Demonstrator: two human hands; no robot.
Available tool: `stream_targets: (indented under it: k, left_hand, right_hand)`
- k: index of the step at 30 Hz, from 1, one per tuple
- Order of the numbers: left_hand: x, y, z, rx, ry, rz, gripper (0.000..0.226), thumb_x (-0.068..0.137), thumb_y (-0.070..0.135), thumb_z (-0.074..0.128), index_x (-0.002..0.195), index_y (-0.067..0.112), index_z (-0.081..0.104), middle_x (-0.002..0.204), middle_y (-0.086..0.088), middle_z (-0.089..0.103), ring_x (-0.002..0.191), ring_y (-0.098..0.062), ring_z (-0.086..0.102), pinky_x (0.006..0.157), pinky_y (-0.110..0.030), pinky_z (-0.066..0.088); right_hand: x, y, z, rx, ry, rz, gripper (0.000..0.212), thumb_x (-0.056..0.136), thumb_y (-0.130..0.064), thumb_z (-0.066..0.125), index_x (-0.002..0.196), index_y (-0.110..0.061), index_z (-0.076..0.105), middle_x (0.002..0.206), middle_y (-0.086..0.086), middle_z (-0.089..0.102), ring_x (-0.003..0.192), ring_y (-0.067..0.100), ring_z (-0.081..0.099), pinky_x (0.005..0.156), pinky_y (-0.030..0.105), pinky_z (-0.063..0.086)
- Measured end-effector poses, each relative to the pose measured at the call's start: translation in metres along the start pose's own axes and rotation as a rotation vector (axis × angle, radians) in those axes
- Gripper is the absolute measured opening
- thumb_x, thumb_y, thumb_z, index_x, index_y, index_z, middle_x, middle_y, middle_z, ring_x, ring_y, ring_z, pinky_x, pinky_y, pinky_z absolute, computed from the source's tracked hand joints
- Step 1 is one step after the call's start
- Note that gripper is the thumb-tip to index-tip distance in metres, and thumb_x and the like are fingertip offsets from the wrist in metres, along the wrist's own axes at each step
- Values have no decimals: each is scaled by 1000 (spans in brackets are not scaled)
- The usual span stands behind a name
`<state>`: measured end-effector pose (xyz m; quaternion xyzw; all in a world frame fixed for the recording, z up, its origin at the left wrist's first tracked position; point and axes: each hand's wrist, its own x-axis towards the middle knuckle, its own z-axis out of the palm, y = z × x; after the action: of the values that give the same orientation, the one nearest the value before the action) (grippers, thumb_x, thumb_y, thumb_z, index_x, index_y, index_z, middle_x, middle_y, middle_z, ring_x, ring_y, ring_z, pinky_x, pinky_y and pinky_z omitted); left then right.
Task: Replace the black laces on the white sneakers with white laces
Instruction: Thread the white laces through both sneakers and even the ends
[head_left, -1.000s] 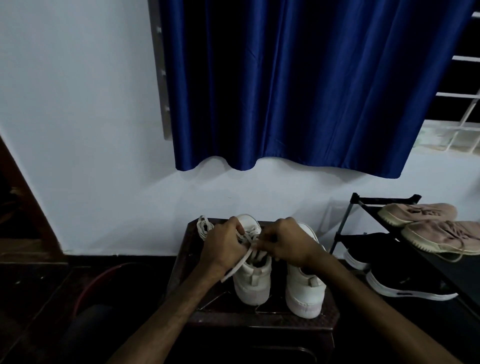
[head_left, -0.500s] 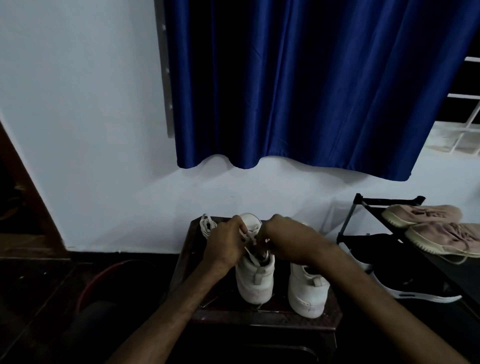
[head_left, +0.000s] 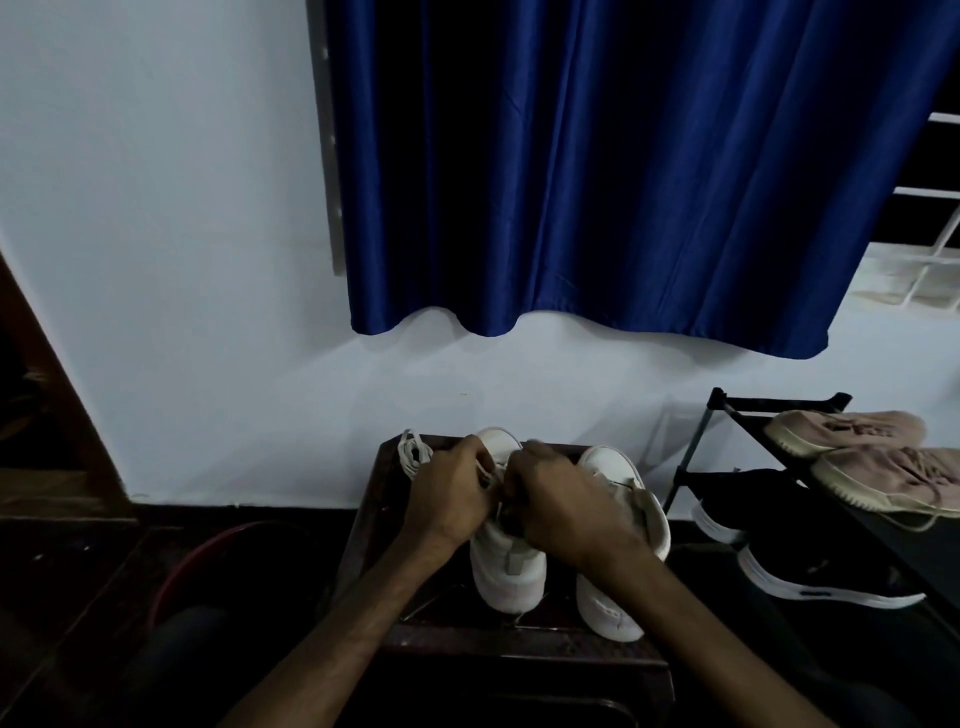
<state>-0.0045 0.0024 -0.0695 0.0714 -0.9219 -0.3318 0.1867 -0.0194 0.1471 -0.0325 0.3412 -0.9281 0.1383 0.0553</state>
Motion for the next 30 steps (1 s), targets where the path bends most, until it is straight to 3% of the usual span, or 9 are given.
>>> stream_targets:
  k: [2,4,8,12,15,17,21,26,30]
  left_hand:
    - [0,1,-1,26,26,11,18,81,31,70,93,22,60,90,0,73,87,-22,67,71,-33,51]
    - [0,2,-2,30,32,-1,19,78,25,72,93,24,60,88,2,72,85,-20,68,69,-31,51]
    - [-6,2,-3,30,-2,-8,26,74,25,75,95,25,59,90,1,71,86,-21,67,71,-35,52]
    - [-10,3,-5,-30,-39,-26,28,75,29,75,98,23,61,95,4,72,91,-19,67,76,-36,54]
    - [-15,-2,-10,-153,-114,-70,29,76,29,76,100,25,62,94,8,71,88,-13,68,79,-35,56]
    - [-17,-7,-16,-255,-192,-91,34,75,33,77,105,25,62,98,13,69,90,-9,67,82,-34,56]
    - [-21,-16,-26,-473,-270,-185,23,88,19,65,111,22,61,108,11,67,91,-10,66,58,-31,55]
    - [-10,-35,-26,-572,-57,-218,20,90,8,61,99,25,63,99,10,71,83,-15,68,56,-33,53]
    - [15,-71,-19,-266,182,-102,18,86,14,68,93,29,62,97,14,68,87,-10,65,73,-36,53]
  right_hand:
    - [3,9,2,208,86,83,28,76,-21,73,94,-19,52,98,-3,48,76,15,54,66,33,45]
    - [6,19,6,326,82,196,40,72,-25,80,97,-20,48,94,-7,47,71,4,47,61,16,38]
    - [6,18,23,353,80,384,52,74,-34,76,105,-16,38,97,0,62,88,22,63,66,29,39]
    - [1,4,25,136,65,279,36,77,-31,67,101,-17,45,99,4,64,93,29,64,66,34,43]
    - [-5,9,-3,157,-132,147,11,77,-28,70,84,-25,62,88,-7,65,87,17,64,69,28,49]
    - [-10,17,-26,203,-206,121,12,79,-19,71,84,-30,70,82,-10,70,79,6,64,70,23,51]
    - [-17,7,-40,341,-14,83,7,84,-30,74,85,-28,67,78,-12,69,73,2,63,69,23,51]
    - [-20,-8,-6,273,-120,11,16,82,-42,71,86,-28,64,78,-13,67,76,5,63,61,17,42]
    - [-15,9,-10,300,-43,76,10,85,-30,73,80,-23,67,77,-9,70,74,5,64,70,29,51]
